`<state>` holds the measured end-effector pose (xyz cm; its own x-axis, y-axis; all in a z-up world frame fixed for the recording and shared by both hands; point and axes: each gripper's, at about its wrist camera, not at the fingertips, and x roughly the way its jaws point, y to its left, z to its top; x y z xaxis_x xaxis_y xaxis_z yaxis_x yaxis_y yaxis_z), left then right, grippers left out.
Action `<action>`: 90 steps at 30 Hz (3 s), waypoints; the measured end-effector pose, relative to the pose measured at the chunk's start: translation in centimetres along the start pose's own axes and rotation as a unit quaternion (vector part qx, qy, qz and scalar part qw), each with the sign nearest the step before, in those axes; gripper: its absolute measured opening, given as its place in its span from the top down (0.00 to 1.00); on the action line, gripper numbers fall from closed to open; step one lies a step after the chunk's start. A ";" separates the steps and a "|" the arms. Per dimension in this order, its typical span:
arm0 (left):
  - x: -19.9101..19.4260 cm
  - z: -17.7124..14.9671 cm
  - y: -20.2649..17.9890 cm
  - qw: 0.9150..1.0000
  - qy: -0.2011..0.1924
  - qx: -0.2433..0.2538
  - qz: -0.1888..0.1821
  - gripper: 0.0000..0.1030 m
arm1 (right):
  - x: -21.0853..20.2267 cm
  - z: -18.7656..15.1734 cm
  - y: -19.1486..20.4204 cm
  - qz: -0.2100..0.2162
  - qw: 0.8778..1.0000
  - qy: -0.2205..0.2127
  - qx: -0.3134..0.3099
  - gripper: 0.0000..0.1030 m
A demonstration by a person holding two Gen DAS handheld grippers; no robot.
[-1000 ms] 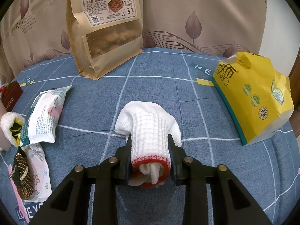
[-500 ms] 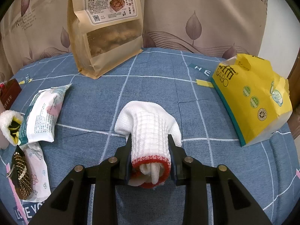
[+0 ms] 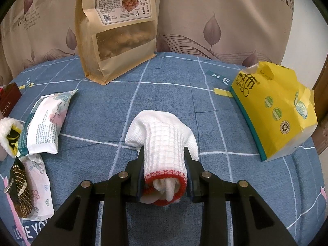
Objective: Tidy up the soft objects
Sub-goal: 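Lower the white glove into the tray and open the left gripper, then carry the red-cuffed knit glove with the right gripper over the gold tray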
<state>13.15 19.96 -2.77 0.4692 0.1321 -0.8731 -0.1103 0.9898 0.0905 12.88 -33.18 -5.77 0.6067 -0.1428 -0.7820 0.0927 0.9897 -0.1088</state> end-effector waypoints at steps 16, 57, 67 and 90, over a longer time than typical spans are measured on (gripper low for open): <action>0.8 -0.9 0.5 1.000 0.006 -0.015 -0.015 0.62 | 0.0 -0.1 0.1 -0.006 1.000 0.000 -0.007 0.70; -5.6 -4.4 4.2 0.989 -0.108 -0.100 -0.018 0.51 | -6.7 3.1 4.5 0.026 0.998 -0.046 -0.020 0.77; -5.8 -4.4 6.5 0.983 -0.112 -0.147 -0.010 0.51 | -12.5 5.1 17.0 0.134 0.982 -0.079 -0.111 0.77; -5.1 -5.3 11.3 0.962 -0.098 -0.256 -0.008 0.51 | -10.9 2.7 40.4 0.255 0.930 -0.022 -0.263 0.77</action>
<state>4.86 30.16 0.12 0.6247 0.1747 -0.7611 -0.4949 0.8425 -0.2129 12.14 8.34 0.01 0.4981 0.3578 -0.7899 -0.6084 0.7933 -0.0243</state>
